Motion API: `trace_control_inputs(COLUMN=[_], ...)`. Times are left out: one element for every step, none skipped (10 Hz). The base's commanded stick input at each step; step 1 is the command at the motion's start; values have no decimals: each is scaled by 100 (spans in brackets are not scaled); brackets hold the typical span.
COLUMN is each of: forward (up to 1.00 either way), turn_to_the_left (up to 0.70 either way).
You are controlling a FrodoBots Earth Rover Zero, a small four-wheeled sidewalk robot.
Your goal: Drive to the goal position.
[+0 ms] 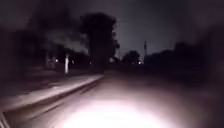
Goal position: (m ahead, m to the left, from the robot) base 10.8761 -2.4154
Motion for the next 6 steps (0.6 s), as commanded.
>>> trace_control_inputs(forward=[33, 9, 0, 0, 9, 36], turn_to_the_left=[0, 0, 0, 0, 0, 0])
